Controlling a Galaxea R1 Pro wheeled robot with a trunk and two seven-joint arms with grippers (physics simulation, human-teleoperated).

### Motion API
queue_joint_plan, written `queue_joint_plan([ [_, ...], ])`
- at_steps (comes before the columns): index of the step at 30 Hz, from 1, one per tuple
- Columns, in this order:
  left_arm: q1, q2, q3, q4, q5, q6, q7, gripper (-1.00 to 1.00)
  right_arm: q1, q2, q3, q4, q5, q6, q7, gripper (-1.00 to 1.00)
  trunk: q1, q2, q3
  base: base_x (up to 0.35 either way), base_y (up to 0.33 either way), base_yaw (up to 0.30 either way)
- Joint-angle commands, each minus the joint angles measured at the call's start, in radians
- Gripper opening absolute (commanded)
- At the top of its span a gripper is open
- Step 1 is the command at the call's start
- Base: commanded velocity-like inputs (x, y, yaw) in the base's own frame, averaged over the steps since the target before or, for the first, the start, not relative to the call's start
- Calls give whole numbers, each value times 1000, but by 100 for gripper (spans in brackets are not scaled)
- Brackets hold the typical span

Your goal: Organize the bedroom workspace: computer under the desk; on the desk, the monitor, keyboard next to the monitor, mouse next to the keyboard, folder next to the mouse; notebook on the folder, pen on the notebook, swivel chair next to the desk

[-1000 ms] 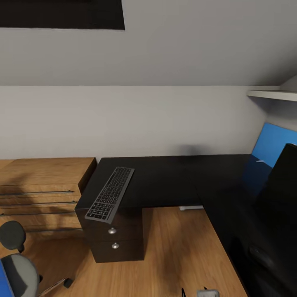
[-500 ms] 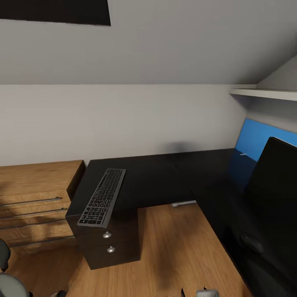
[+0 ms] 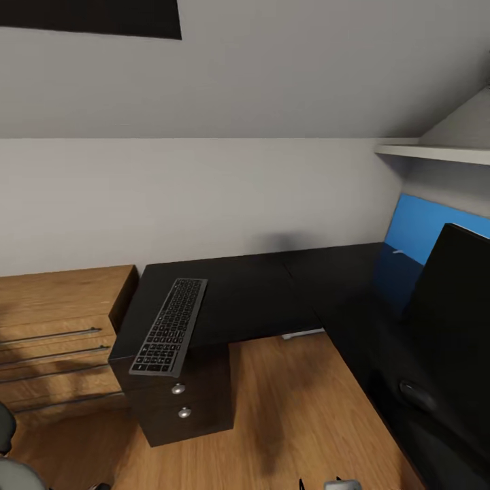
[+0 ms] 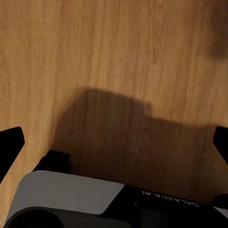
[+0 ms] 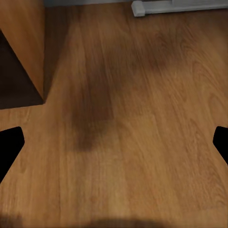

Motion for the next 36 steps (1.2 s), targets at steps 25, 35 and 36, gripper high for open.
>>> queue_joint_plan([
  [25, 0, -1, 3, -1, 6, 2, 2, 100, -1, 1, 3, 2, 11, 0, -10, 100, 0, -1, -26, 0, 11, -154],
  [35, 0, -1, 3, -1, 6, 1, 2, 100, -1, 0, 3, 4, 15, -1, -6, 100, 0, -1, -38, 10, 221, -93],
  [36, 0, -1, 3, -1, 6, 1, 2, 100, -1, 0, 3, 6, 15, -2, -6, 100, 0, -1, -39, 15, 108, -29],
])
